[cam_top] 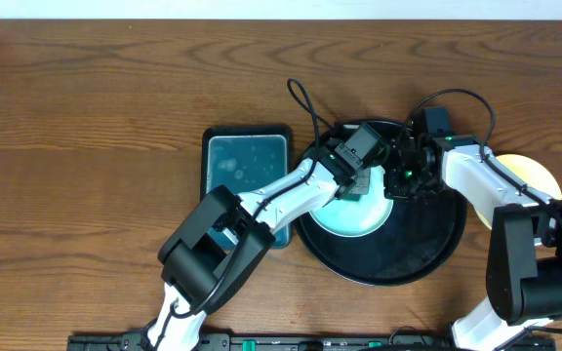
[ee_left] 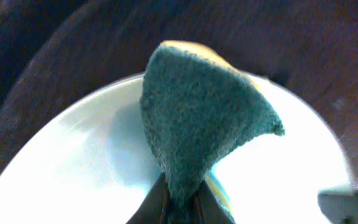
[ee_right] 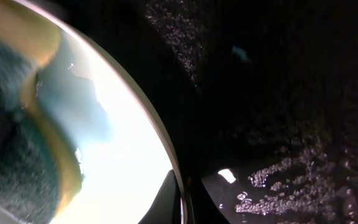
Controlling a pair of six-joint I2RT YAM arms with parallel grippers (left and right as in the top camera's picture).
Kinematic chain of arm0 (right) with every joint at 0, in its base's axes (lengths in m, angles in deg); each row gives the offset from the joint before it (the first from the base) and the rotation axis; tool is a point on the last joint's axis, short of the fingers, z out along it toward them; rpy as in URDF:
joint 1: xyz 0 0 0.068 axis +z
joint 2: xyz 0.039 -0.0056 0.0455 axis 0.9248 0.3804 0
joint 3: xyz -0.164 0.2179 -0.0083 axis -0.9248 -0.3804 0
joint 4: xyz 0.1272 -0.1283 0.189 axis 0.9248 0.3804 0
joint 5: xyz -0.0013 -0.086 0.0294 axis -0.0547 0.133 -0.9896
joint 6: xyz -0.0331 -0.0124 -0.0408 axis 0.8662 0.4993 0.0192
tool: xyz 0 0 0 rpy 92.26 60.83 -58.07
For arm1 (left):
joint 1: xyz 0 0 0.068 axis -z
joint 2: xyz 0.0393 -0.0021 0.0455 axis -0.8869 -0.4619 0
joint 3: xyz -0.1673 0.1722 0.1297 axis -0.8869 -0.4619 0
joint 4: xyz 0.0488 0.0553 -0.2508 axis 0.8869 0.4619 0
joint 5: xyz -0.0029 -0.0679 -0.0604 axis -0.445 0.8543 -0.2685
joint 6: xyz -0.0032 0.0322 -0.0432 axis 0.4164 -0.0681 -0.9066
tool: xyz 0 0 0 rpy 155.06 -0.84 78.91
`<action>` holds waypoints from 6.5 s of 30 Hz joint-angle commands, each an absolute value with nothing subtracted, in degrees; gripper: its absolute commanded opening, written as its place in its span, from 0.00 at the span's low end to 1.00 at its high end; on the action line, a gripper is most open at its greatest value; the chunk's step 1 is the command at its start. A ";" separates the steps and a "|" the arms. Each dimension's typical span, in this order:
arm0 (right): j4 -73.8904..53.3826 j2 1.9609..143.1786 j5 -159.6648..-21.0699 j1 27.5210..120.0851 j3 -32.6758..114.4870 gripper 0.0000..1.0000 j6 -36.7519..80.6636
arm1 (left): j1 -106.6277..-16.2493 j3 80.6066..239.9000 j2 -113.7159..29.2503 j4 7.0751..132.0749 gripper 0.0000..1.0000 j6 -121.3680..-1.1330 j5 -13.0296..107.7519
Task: Clean dirty plates on tray and stack at the side
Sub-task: 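Rub the sponge over the pale green plate with the left gripper, then move the sponge back into the water tray with the left gripper, then drag the pale green plate rightward toward the tray edge with the right gripper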
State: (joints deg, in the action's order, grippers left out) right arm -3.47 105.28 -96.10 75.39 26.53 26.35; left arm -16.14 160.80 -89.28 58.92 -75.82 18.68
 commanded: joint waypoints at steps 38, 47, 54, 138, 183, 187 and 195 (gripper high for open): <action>-3.25 105.74 -94.40 75.63 26.21 0.01 26.72 | -14.19 152.14 -82.59 60.10 0.08 -73.52 16.00; -3.27 105.74 -94.38 76.00 26.21 0.01 26.72 | -14.17 152.06 -84.36 47.34 0.08 -78.14 20.63; -3.31 105.74 -94.38 76.00 26.21 0.01 26.72 | -14.19 152.06 -85.26 48.34 0.08 -78.86 26.77; -3.84 105.74 -92.91 76.00 25.73 0.05 27.11 | -43.85 139.69 -78.66 67.55 0.08 -66.79 5.07; -5.00 105.74 -92.89 77.25 25.68 0.16 27.11 | -44.53 139.69 -78.66 67.40 0.48 -56.69 26.53; -5.92 105.74 -92.89 78.54 25.51 0.16 27.11 | -44.53 139.69 -78.66 67.40 0.53 -56.69 26.53; -6.11 106.04 -92.89 80.28 25.29 0.05 27.09 | -44.53 139.66 -78.72 67.38 0.68 -56.82 26.53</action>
